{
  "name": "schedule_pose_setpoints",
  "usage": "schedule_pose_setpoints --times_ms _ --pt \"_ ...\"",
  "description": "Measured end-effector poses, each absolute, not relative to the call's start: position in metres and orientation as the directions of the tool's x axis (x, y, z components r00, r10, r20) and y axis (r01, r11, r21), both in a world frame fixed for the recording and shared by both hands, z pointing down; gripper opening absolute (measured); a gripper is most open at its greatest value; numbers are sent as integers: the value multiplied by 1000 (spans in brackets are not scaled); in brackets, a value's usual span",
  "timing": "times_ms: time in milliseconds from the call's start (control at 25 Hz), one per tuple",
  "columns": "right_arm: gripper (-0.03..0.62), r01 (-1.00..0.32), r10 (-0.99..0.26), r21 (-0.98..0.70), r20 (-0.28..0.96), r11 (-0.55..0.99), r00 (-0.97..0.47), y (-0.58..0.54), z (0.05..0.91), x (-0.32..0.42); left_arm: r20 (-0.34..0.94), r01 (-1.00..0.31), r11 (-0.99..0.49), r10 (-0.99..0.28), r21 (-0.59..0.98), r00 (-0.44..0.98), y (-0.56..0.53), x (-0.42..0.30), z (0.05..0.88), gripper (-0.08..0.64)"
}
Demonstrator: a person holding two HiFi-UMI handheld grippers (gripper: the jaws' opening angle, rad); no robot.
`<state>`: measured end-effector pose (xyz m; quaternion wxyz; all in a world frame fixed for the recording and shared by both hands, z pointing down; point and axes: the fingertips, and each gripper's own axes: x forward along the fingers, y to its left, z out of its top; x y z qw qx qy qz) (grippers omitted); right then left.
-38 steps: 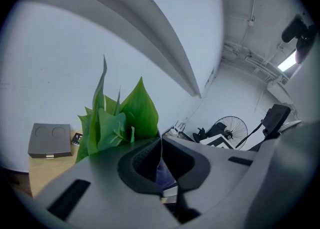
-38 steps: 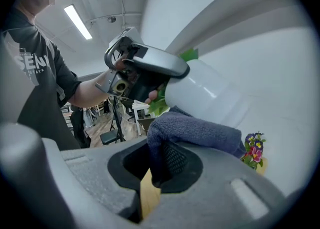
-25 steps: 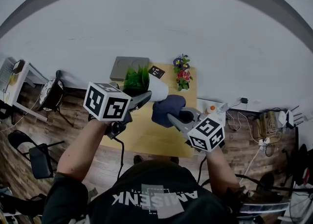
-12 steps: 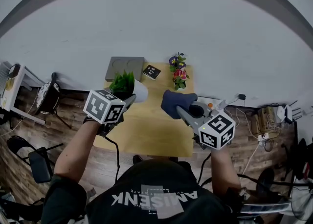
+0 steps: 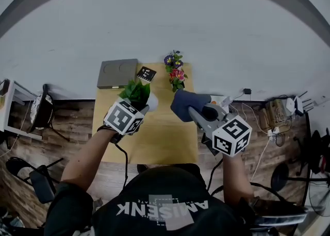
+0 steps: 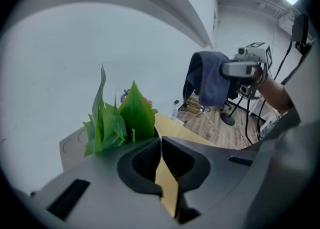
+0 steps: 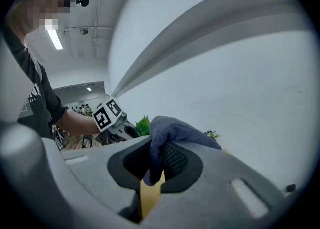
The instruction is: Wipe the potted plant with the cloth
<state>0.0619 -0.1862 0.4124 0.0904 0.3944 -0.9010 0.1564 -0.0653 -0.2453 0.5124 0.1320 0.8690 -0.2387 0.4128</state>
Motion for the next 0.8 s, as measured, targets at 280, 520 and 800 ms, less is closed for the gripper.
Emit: schedule_pose_setpoints --times_ms 280,520,800 --pt "28 -782 -731 -252 278 570 -623 -188 422 100 852 -425 -904 -254 -42 457 -245 -36 575 14" --pt "28 -799 -758 -288 266 528 -596 -191 430 127 881 -382 -919 -257 -96 396 -256 -22 612 17" --pt "28 -796 -746 -298 287 526 -600 -194 441 141 899 -331 -921 -311 -205 308 -272 -14 645 18"
